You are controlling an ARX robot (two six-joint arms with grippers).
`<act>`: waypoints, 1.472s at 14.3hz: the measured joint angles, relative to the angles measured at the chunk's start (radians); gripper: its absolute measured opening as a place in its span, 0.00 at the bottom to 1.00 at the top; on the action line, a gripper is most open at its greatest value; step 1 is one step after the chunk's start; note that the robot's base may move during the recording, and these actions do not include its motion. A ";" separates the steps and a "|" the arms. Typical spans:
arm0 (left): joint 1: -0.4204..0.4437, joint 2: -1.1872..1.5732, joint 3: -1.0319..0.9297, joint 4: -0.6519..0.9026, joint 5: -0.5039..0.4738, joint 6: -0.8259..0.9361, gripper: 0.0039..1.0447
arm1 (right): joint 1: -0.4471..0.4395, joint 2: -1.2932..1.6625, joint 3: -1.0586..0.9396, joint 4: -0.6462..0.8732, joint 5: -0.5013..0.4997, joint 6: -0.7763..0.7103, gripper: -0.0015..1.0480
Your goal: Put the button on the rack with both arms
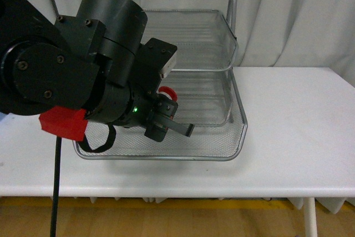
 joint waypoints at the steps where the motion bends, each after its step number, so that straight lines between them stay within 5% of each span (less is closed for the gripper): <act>1: 0.000 0.002 0.008 -0.004 -0.019 -0.001 0.47 | 0.000 0.000 0.000 0.000 0.000 0.000 0.94; 5: -0.019 -0.433 -0.346 0.119 0.027 -0.037 0.96 | 0.000 0.000 0.000 0.000 0.000 0.000 0.94; 6: -0.025 -0.546 -0.416 0.193 0.002 -0.053 0.92 | 0.000 0.000 0.000 0.000 0.000 0.000 0.94; 8: 0.016 -0.582 -0.623 0.654 -0.255 -0.106 0.68 | 0.000 0.000 0.000 0.001 -0.001 0.000 0.94; 10: 0.114 -0.730 -0.797 0.759 -0.199 -0.126 0.36 | 0.000 0.000 0.000 0.000 -0.002 0.000 0.94; 13: 0.191 -0.868 -0.909 0.704 -0.115 -0.126 0.03 | 0.000 0.000 0.000 0.000 -0.002 0.000 0.94; 17: 0.274 -1.011 -1.019 0.692 -0.032 -0.130 0.01 | 0.000 0.000 0.000 0.000 -0.002 0.000 0.94; 21: 0.356 -1.246 -1.065 0.506 0.063 -0.130 0.01 | 0.000 0.000 0.000 0.000 -0.002 0.000 0.94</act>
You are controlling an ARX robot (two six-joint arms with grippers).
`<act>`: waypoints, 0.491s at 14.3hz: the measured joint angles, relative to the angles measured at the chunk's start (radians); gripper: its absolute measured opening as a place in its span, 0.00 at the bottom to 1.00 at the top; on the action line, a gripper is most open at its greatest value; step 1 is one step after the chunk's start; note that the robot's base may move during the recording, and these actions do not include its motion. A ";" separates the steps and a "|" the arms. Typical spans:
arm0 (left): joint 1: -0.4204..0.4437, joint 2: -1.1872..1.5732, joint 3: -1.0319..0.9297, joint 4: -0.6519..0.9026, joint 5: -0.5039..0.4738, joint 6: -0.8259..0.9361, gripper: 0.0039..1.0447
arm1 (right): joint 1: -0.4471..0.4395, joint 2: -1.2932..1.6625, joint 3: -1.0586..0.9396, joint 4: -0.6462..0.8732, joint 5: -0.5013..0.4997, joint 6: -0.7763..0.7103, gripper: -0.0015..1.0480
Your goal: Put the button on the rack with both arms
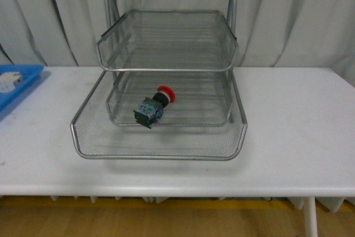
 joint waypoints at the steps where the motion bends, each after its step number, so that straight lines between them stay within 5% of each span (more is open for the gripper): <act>1: 0.051 -0.047 -0.011 -0.044 0.039 0.000 0.01 | 0.000 0.000 0.000 0.001 0.000 0.000 0.94; 7: 0.058 -0.315 -0.017 -0.285 0.045 -0.001 0.01 | 0.000 0.000 0.000 0.000 0.000 0.000 0.94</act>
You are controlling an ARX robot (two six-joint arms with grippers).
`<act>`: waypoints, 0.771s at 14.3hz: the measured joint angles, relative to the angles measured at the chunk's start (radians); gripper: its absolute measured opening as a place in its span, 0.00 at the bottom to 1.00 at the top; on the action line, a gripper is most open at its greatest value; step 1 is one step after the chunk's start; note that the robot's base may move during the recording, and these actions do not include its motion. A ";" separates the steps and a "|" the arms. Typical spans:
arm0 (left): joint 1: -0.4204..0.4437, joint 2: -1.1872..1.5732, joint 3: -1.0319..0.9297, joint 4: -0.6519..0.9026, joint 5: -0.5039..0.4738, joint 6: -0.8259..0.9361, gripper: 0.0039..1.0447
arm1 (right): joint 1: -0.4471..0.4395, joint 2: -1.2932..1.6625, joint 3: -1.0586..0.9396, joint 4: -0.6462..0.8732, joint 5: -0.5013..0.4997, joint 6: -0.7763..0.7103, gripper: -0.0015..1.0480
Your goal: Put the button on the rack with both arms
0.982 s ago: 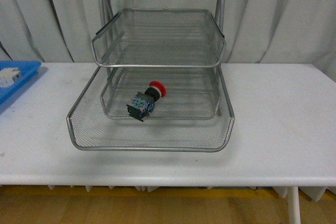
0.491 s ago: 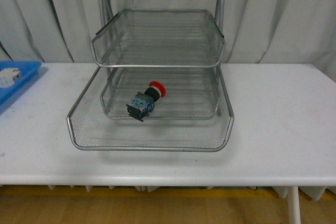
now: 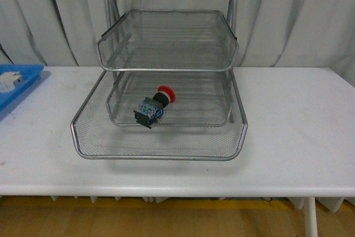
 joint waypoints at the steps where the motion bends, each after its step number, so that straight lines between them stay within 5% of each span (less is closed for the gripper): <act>1: 0.000 -0.043 0.000 -0.042 0.000 0.000 0.01 | 0.000 0.000 0.000 0.000 0.000 0.000 0.94; 11: 0.000 -0.339 0.003 -0.362 -0.001 0.000 0.01 | 0.000 0.000 0.000 0.000 0.000 0.000 0.94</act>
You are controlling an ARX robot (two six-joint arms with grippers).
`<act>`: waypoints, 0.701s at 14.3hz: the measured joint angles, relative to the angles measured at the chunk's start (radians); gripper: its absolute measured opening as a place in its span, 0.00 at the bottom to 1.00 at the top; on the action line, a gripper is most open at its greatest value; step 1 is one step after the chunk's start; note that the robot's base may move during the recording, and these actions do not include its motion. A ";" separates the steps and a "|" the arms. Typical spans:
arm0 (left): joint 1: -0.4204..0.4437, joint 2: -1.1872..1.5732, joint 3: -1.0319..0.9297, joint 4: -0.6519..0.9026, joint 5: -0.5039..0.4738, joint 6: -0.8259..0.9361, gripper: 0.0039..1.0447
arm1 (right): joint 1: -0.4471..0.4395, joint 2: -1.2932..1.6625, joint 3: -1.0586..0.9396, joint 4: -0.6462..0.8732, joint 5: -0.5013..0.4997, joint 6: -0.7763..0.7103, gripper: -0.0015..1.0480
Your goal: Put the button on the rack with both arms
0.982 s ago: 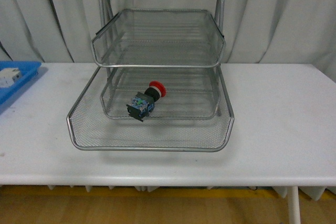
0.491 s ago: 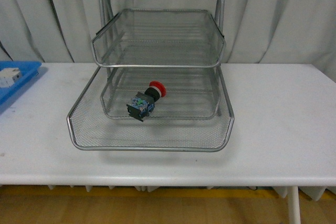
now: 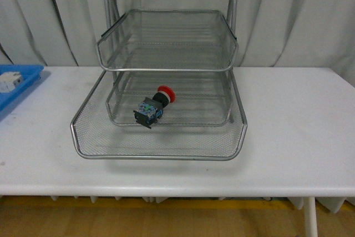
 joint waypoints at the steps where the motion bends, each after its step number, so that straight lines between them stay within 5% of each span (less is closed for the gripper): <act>1: 0.000 -0.116 -0.003 -0.086 0.001 0.000 0.01 | 0.000 0.000 0.000 0.000 0.000 0.000 0.94; 3: 0.000 -0.113 -0.003 -0.097 0.001 0.000 0.01 | 0.000 0.000 0.000 0.000 0.000 0.000 0.94; 4: 0.000 -0.113 -0.003 -0.100 0.000 -0.001 0.10 | 0.000 0.000 0.000 0.000 0.000 0.000 0.94; 6: 0.000 -0.113 -0.003 -0.099 0.001 -0.001 0.36 | -0.001 0.002 0.001 -0.008 -0.002 -0.005 0.94; 7: 0.000 -0.113 -0.003 -0.099 0.000 -0.001 0.46 | -0.039 0.078 0.034 -0.076 -0.079 -0.073 0.94; 10: 0.000 -0.113 -0.003 -0.100 0.001 -0.001 0.83 | -0.142 0.614 0.212 0.128 -0.274 -0.199 0.94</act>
